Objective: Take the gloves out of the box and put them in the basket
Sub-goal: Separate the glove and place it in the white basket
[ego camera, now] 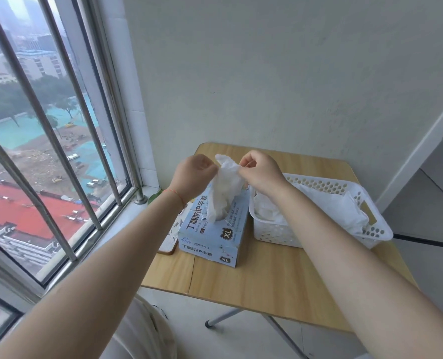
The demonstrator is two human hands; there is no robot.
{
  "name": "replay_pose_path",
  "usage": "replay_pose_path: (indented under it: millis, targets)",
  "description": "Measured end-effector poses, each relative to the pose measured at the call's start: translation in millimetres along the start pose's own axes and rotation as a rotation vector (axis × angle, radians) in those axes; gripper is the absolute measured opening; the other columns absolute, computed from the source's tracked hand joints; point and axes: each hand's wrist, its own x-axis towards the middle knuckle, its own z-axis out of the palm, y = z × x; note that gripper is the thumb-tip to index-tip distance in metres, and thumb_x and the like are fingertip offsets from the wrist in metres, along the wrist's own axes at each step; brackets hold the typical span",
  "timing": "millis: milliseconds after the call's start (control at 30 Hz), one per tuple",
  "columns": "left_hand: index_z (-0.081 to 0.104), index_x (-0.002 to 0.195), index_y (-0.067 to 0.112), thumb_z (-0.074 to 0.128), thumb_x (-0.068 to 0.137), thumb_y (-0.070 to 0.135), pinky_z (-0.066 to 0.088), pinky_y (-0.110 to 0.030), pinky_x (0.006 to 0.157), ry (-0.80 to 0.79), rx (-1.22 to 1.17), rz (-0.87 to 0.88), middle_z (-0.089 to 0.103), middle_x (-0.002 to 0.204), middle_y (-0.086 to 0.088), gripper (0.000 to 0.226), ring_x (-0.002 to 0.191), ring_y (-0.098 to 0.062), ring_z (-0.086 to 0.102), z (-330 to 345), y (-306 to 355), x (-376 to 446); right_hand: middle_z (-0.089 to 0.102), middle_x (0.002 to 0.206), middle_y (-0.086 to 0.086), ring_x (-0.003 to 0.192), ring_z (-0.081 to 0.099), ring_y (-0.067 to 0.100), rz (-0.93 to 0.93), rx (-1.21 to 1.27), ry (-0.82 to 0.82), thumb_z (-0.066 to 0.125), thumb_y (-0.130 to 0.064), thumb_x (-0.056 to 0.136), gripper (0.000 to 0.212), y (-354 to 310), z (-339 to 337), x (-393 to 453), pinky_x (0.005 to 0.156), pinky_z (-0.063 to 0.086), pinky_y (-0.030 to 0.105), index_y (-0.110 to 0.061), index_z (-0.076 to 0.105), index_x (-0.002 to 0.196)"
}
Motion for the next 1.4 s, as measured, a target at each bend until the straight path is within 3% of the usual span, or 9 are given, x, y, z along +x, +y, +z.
replay_pose_path:
  millis: [200, 367, 533, 767, 933, 1000, 1200, 1300, 1400]
  targets:
    - [0.066, 0.084, 0.011, 0.061, 0.089, 0.015, 0.042, -0.017, 0.058, 0.059, -0.242, -0.033, 0.061, 0.073, 0.007, 0.008, 0.065, -0.005, 0.053, -10, 31, 10, 0.061, 0.093, -0.003, 0.084, 0.058, 0.017, -0.026, -0.206, -0.044, 0.058, -0.018, 0.088, 0.009, 5, 1, -4, 0.062, 0.043, 0.024, -0.016, 0.061, 0.096]
    - [0.065, 0.075, 0.015, 0.061, 0.087, 0.017, 0.049, -0.033, 0.071, -0.035, -0.283, -0.066, 0.065, 0.078, -0.003, 0.013, 0.072, -0.017, 0.057, -14, 33, 11, 0.058, 0.102, 0.000, 0.091, 0.060, 0.016, 0.015, 0.029, -0.068, 0.066, -0.026, 0.081, 0.039, 2, -4, -9, 0.068, 0.047, 0.028, -0.022, 0.049, 0.117]
    - [0.059, 0.081, 0.008, 0.054, 0.091, 0.009, 0.051, -0.035, 0.072, -0.023, -0.514, -0.135, 0.065, 0.078, -0.007, 0.011, 0.069, -0.019, 0.060, -19, 39, 7, 0.064, 0.091, -0.004, 0.082, 0.063, 0.015, 0.012, 0.003, -0.067, 0.067, -0.035, 0.083, 0.020, 0, -5, -10, 0.062, 0.048, 0.025, -0.017, 0.063, 0.093]
    - [0.061, 0.090, 0.004, 0.053, 0.089, 0.011, 0.046, -0.032, 0.067, 0.069, -0.437, -0.151, 0.058, 0.074, -0.005, 0.010, 0.062, -0.019, 0.054, -30, 41, 5, 0.067, 0.102, 0.006, 0.085, 0.063, 0.021, -0.018, 0.278, 0.114, 0.054, -0.017, 0.087, 0.015, -21, -17, -8, 0.067, 0.046, 0.028, -0.016, 0.057, 0.101]
    - [0.071, 0.108, 0.017, 0.073, 0.083, 0.037, 0.053, -0.024, 0.074, -0.343, -0.349, -0.070, 0.071, 0.099, -0.002, 0.032, 0.084, -0.014, 0.067, -35, 42, -6, 0.062, 0.083, -0.001, 0.065, 0.054, 0.013, -0.100, 0.226, 0.061, 0.054, -0.025, 0.094, 0.015, -38, -21, -9, 0.058, 0.040, 0.024, -0.019, 0.059, 0.106]
    - [0.072, 0.096, 0.008, 0.074, 0.079, 0.036, 0.051, -0.027, 0.067, -0.409, -0.341, -0.020, 0.069, 0.087, -0.005, 0.032, 0.074, -0.017, 0.063, -29, 40, -7, 0.058, 0.075, -0.002, 0.058, 0.050, 0.013, -0.104, 0.226, 0.065, 0.054, -0.026, 0.094, 0.015, -39, -19, -10, 0.054, 0.037, 0.024, -0.016, 0.060, 0.104]
    - [0.066, 0.088, 0.005, 0.072, 0.084, 0.028, 0.044, -0.031, 0.067, -0.077, -0.618, -0.135, 0.060, 0.079, -0.012, 0.024, 0.067, -0.020, 0.055, -26, 43, -2, 0.063, 0.082, 0.006, 0.070, 0.059, 0.018, 0.017, 0.289, -0.221, 0.058, -0.068, 0.081, 0.066, -30, -27, -18, 0.069, 0.048, 0.033, -0.004, 0.065, 0.095]
    - [0.066, 0.087, 0.009, 0.067, 0.091, 0.018, 0.050, -0.028, 0.066, -0.026, -0.671, -0.166, 0.064, 0.078, -0.006, 0.010, 0.066, -0.017, 0.060, -28, 44, -1, 0.070, 0.085, 0.007, 0.073, 0.063, 0.018, 0.042, 0.286, -0.285, 0.074, -0.031, 0.083, 0.035, -21, -31, -20, 0.068, 0.048, 0.029, -0.002, 0.068, 0.103]
    - [0.066, 0.082, 0.013, 0.063, 0.091, 0.010, 0.049, -0.028, 0.066, 0.000, -0.670, -0.191, 0.063, 0.076, -0.004, 0.010, 0.066, -0.018, 0.059, -26, 43, -4, 0.064, 0.080, 0.007, 0.070, 0.059, 0.017, 0.037, 0.435, -0.092, 0.073, -0.012, 0.083, 0.011, -24, -37, -21, 0.061, 0.045, 0.024, -0.008, 0.063, 0.087]
